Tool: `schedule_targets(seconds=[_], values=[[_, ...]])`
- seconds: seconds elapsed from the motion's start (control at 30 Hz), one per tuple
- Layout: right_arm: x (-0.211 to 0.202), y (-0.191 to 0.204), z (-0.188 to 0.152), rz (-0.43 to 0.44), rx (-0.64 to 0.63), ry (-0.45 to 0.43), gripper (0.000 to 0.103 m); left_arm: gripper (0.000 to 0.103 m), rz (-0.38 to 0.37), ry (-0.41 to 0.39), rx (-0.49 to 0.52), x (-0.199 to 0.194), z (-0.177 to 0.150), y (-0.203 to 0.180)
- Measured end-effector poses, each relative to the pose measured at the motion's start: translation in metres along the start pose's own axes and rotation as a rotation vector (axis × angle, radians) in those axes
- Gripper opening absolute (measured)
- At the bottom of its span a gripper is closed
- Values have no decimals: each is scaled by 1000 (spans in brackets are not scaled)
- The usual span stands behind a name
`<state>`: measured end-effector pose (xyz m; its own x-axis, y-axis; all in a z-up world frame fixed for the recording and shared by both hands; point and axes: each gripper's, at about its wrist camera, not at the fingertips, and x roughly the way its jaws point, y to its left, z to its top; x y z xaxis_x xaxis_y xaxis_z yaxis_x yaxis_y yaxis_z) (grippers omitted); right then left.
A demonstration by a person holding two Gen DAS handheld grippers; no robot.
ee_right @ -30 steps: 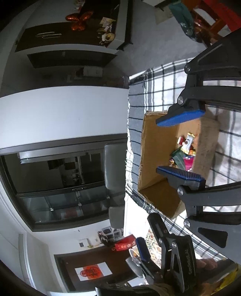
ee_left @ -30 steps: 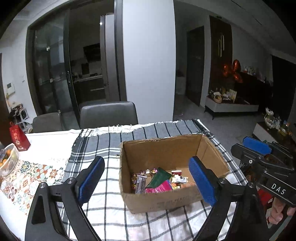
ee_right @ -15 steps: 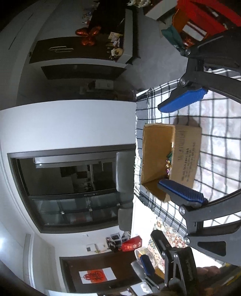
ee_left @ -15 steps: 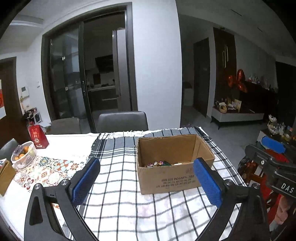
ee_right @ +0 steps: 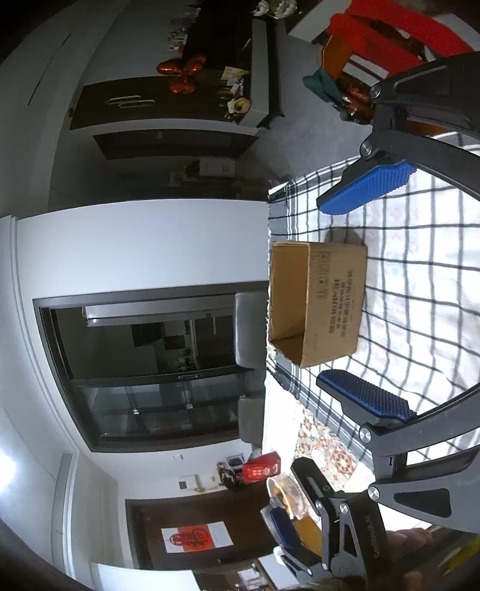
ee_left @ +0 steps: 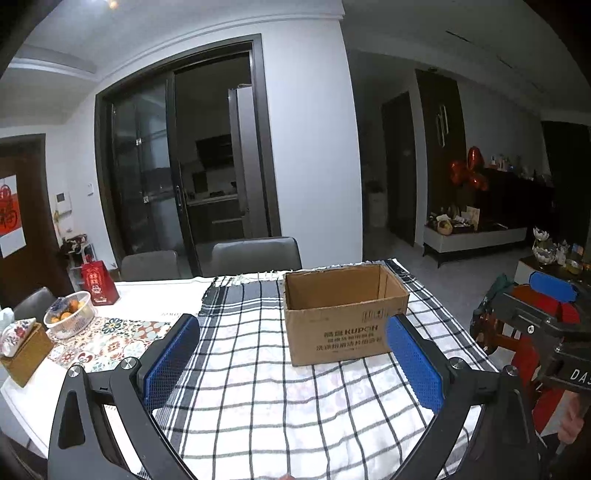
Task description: Organize snacks
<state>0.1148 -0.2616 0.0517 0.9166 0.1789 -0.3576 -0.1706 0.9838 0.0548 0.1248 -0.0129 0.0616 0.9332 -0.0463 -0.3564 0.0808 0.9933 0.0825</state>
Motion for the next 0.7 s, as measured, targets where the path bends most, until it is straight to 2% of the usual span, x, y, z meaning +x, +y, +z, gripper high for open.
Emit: schedule_targets(seconds=[0.2,0.5,0.7], values=[[-19,9,-11,7,-5,0,88,103,-12,5,-34,-19,-10,5],[-43,14,-23,-33,-38,-30,88,103,5,-7,-19,-43,-18,0],[-57,14,-25,-32,-28,-49,88,103,-9,-16,-12,-57,-23,-5]])
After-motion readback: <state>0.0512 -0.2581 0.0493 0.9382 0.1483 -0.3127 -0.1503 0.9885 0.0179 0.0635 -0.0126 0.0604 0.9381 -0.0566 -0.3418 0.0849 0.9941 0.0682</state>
